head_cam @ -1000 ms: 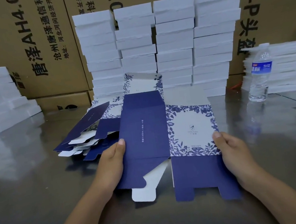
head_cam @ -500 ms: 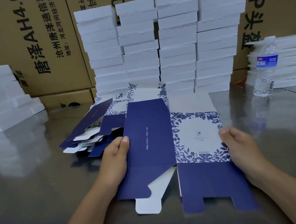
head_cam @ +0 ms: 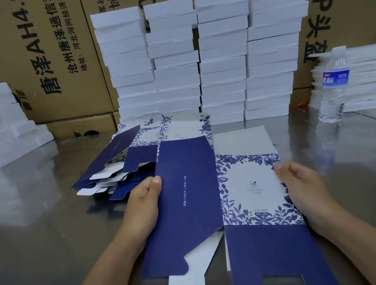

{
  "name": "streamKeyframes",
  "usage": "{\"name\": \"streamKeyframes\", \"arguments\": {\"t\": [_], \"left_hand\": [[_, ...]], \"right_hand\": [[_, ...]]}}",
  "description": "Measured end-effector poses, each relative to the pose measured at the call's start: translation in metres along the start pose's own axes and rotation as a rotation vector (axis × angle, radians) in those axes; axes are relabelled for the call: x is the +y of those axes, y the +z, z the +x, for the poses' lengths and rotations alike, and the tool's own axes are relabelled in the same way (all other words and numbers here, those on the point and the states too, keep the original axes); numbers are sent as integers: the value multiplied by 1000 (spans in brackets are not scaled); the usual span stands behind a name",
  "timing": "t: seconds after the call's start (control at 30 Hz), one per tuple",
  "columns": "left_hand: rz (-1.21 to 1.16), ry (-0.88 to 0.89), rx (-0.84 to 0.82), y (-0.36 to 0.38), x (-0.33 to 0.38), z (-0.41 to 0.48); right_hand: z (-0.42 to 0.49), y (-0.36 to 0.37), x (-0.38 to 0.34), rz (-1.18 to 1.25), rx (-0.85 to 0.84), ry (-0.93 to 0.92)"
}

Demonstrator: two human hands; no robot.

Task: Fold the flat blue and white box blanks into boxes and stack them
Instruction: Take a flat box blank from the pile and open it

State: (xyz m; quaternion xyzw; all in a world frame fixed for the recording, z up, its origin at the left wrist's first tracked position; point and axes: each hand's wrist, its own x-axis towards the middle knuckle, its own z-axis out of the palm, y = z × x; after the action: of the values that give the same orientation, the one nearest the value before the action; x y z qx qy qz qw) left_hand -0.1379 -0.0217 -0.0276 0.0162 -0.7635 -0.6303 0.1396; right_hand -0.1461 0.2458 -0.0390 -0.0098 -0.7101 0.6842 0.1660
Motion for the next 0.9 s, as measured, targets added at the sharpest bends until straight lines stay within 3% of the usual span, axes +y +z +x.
{"name": "streamKeyframes", "arguments": {"t": [0.23, 0.9], "left_hand": [[-188, -109, -9, 1, 3, -1], [-188, -171, 15, -2, 9, 1]], "right_hand": [[-2, -1, 0, -44, -31, -10], [-6, 1, -12, 100, 7, 92]]}}
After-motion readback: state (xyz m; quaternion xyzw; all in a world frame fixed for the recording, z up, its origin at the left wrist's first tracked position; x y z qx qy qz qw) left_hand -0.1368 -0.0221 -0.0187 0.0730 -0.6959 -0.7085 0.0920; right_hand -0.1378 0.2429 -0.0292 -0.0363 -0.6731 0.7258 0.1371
